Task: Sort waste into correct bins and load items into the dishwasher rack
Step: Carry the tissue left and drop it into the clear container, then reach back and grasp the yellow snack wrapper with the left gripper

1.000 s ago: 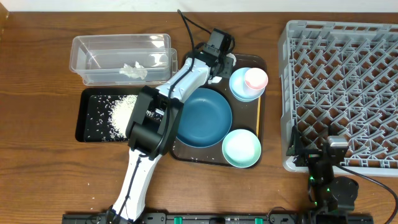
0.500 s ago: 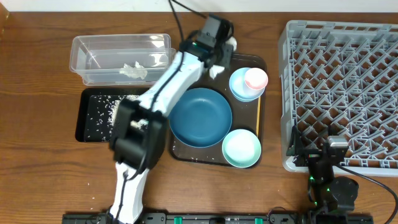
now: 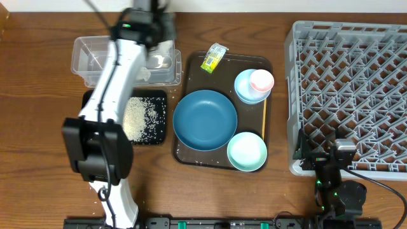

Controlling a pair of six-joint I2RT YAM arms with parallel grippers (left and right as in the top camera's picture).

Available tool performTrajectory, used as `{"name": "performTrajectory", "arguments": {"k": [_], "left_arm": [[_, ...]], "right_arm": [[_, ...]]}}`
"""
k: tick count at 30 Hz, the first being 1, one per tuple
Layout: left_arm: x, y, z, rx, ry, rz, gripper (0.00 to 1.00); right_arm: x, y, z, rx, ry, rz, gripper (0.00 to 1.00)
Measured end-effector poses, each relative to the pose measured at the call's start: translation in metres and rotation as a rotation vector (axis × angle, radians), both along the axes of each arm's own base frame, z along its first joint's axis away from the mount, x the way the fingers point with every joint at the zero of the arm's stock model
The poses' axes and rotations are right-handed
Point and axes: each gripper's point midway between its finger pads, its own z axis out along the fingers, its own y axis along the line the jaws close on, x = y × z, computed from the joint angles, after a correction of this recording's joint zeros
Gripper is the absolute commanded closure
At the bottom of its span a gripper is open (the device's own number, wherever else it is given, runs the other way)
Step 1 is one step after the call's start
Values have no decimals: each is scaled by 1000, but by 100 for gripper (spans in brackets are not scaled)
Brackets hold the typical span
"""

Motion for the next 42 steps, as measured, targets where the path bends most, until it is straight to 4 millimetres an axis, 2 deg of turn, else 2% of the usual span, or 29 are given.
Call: {"name": "performTrajectory", "arguments": {"k": [2, 5, 6, 7, 8, 9, 15, 20, 22, 25, 30, 33, 37, 40, 42], "left_arm": [[-4, 25, -6, -33, 35, 99, 94], [-11, 46, -16, -81, 87, 210, 92], [-13, 51, -20, -95, 103, 241, 88], [-14, 54, -24, -110, 116, 270, 76], [-14, 56, -26, -123, 124, 291, 63], [-15, 57, -30, -134, 136, 310, 53], [-15, 57, -37, -168, 152, 357, 44], [-13, 47, -36, -225, 155, 329, 44], [-6, 33, -30, -264, 129, 248, 44], [3, 0, -17, -298, 78, 44, 43], [-13, -87, -11, -215, 38, -338, 37], [-22, -130, -14, -89, 3, -464, 36], [-22, -171, -33, 92, -41, -528, 36], [-18, -183, -60, 170, -31, -548, 36], [-15, -183, -81, 208, -9, -553, 36]], "right_arm": [[0, 0, 0, 0, 0, 0, 1], [0, 0, 0, 0, 0, 0, 1], [0, 0, 0, 0, 0, 0, 1], [0, 0, 0, 0, 0, 0, 1], [0, 0, 0, 0, 0, 0, 1], [0, 0, 0, 0, 0, 0, 1], [0, 0, 0, 0, 0, 0, 1], [0, 0, 0, 0, 0, 0, 1], [0, 0, 0, 0, 0, 0, 1], [0, 0, 0, 0, 0, 0, 1], [0, 0, 0, 0, 0, 0, 1], [0, 0, 0, 0, 0, 0, 1], [0, 0, 0, 0, 0, 0, 1], [0, 0, 0, 0, 0, 0, 1], [0, 0, 0, 0, 0, 0, 1]]}}
